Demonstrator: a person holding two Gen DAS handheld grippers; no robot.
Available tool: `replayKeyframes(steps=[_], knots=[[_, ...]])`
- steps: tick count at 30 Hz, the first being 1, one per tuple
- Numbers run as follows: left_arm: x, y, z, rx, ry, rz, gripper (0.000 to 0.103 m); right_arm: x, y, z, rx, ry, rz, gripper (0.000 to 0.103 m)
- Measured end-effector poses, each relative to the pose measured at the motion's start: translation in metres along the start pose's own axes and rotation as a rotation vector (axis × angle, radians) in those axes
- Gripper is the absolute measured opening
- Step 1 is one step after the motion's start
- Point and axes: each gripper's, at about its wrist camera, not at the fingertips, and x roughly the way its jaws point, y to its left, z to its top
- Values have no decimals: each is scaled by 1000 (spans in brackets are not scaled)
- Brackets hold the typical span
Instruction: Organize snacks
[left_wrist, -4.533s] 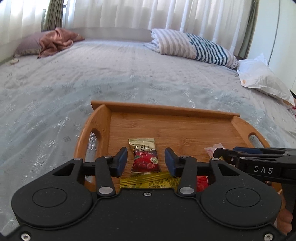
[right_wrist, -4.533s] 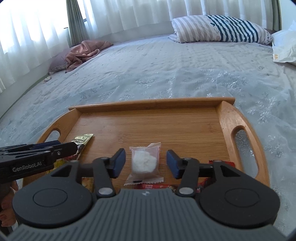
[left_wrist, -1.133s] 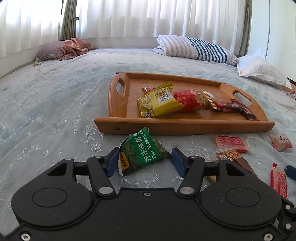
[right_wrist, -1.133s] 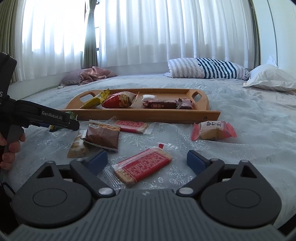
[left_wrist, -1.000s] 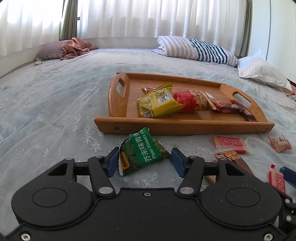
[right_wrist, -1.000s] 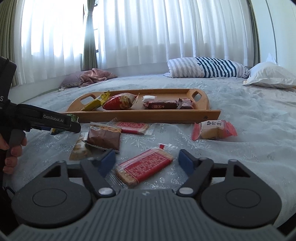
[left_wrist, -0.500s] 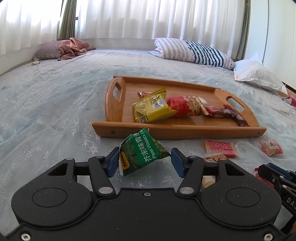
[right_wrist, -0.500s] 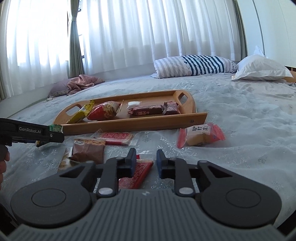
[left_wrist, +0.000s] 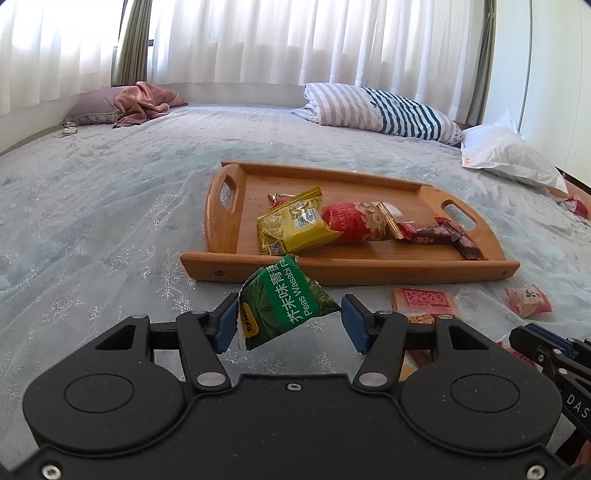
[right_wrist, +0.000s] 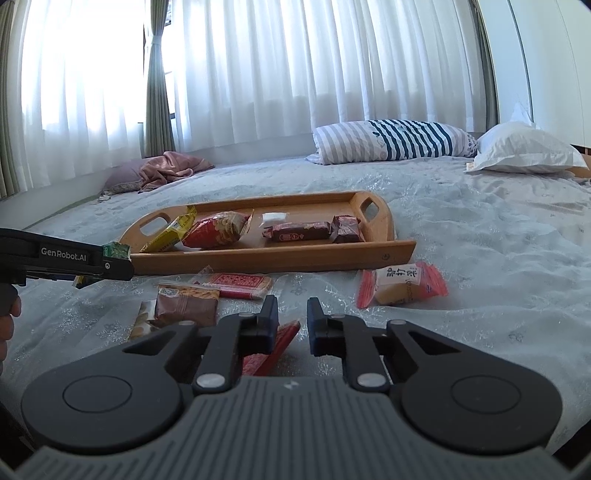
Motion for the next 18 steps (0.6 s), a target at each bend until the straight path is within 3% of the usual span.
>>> replayKeyframes(steps=[4,8,16,18], knots=[[-1,-1,1,0,-1,-2,57,1,1,2,-7,6,-1,21],[-1,-1,1,2,0,-1,57,1,3,0,19,61,-3,60],[-1,-1,0,-5,5,-1,57,-8,36,-16,-92,75,-73,69],[-1,-1,-1,-3,4,-1,57,-6,39,-18,-87,82,-84,59]])
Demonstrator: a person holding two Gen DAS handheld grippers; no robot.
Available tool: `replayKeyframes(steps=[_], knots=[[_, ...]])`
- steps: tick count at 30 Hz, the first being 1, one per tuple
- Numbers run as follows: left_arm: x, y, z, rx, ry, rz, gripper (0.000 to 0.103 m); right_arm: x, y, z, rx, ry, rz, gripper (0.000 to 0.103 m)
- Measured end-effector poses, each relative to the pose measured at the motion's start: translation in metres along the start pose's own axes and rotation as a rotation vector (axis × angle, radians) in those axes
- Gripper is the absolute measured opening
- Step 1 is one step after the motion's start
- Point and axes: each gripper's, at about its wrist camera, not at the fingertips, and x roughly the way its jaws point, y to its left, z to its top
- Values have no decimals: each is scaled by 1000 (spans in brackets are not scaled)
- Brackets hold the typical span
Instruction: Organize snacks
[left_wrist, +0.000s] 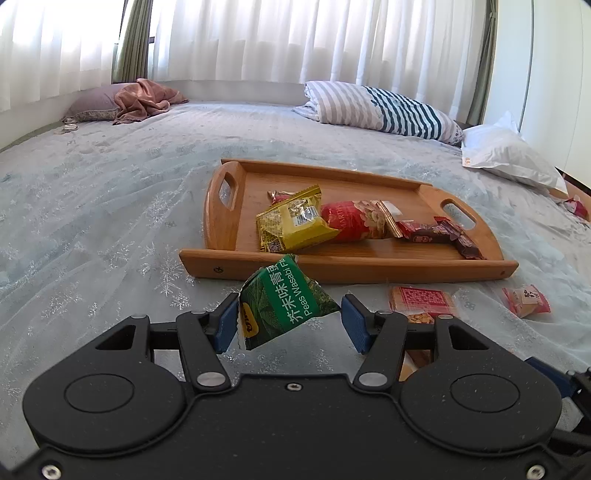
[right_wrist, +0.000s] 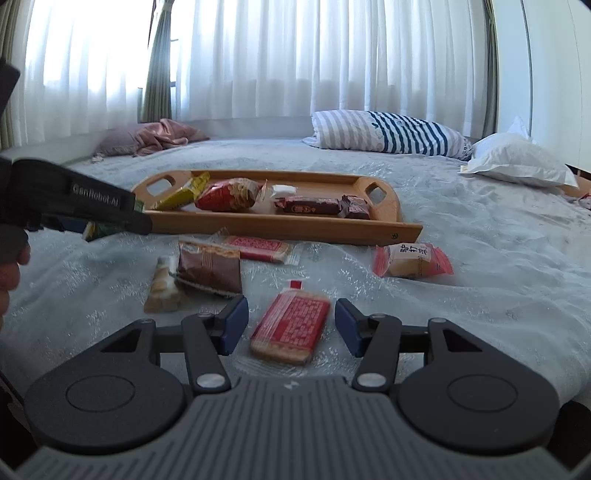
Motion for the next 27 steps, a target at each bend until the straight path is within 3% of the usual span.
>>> replayKeyframes(steps=[1,3,16,27], knots=[[0,0,0,1,0,0,57,0,1,0,6,0,-6,46],[-1,0,0,2,-4,0,57,0,1,3,14,-4,-5,39],[-5,0,16,-8,-42,-6,57,5,-17,34,48,-77,-6,39],[7,3,56,-27,-47,-21,57,27,-37,76,84,-140,-2,39]])
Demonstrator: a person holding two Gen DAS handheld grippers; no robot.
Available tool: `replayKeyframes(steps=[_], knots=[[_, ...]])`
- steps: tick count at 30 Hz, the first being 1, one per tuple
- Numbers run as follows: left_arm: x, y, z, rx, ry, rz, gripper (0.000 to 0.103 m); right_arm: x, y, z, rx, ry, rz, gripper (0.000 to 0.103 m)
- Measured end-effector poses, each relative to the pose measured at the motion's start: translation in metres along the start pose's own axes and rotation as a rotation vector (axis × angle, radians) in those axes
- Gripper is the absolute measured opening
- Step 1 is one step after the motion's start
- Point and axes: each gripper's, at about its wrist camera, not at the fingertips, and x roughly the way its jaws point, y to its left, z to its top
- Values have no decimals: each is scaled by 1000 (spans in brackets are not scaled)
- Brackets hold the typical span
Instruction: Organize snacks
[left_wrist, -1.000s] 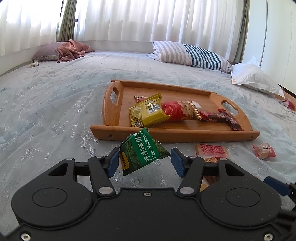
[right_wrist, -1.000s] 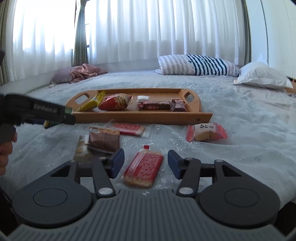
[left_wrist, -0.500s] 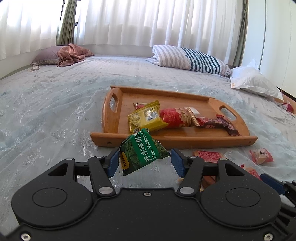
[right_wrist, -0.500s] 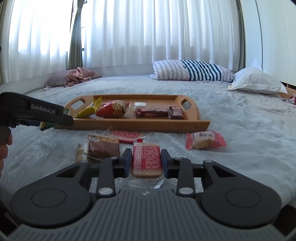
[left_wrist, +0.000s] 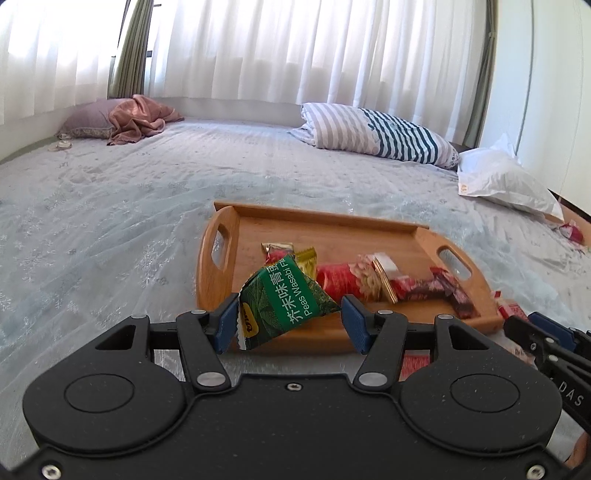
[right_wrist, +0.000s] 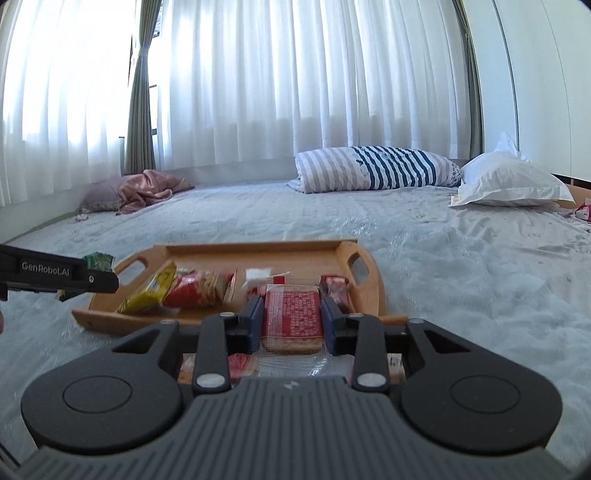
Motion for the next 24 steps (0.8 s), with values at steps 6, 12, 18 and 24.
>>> replayKeyframes(steps=[6,12,18,24], knots=[[11,-3,12,11,-1,7,57,14,-3,14,-4,-18,4,39],[24,-9,27,15,-12,-17,57,33,-11,27,33,-8,20,39],[43,-13,59,14,-20,-85,57,64,-34,54,91,20,56,39],[84,-19,90,9,39,-147,57,114,-52,79,121,110,88,39]])
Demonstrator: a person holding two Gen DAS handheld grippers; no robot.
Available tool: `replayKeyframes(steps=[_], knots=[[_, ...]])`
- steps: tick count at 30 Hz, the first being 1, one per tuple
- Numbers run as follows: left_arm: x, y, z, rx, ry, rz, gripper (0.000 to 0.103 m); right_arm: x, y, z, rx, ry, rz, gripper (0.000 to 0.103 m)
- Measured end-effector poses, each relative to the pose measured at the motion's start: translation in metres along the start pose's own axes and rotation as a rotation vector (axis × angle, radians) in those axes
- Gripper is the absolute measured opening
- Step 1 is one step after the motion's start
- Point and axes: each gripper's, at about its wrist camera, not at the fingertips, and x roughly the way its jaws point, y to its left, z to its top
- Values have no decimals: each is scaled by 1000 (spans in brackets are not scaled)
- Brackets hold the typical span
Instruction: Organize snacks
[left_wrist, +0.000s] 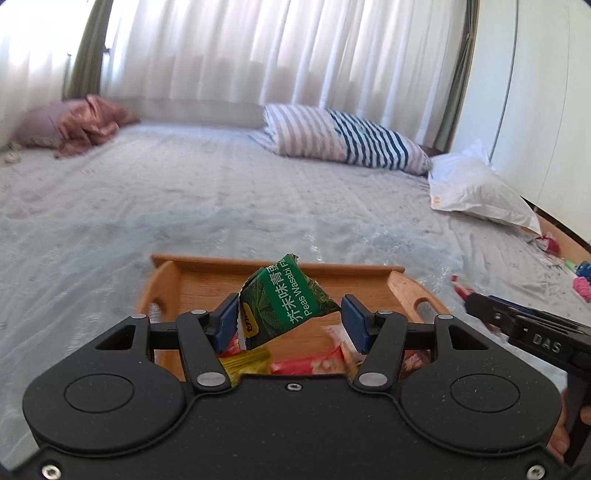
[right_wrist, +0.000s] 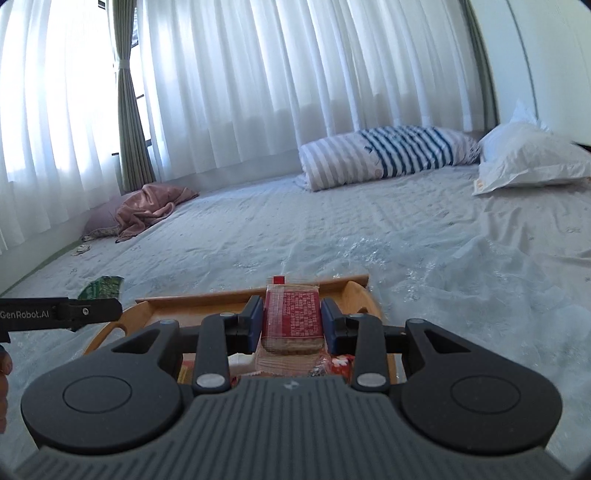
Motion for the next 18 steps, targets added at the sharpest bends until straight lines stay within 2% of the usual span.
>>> replayKeyframes(steps=[2,7,11,18], knots=[[17,1,7,-8,34,-22,57,17,-3,8,-9,30,2,39],[54,2,10,-19,93,-8,57,55,-6,17,7,108,37,39],[78,2,2,-7,147,16,57,78,-6,9,33,163,38,39],[96,4,-11,31,183,55,57,98,-9,-8,41,201,23,39]])
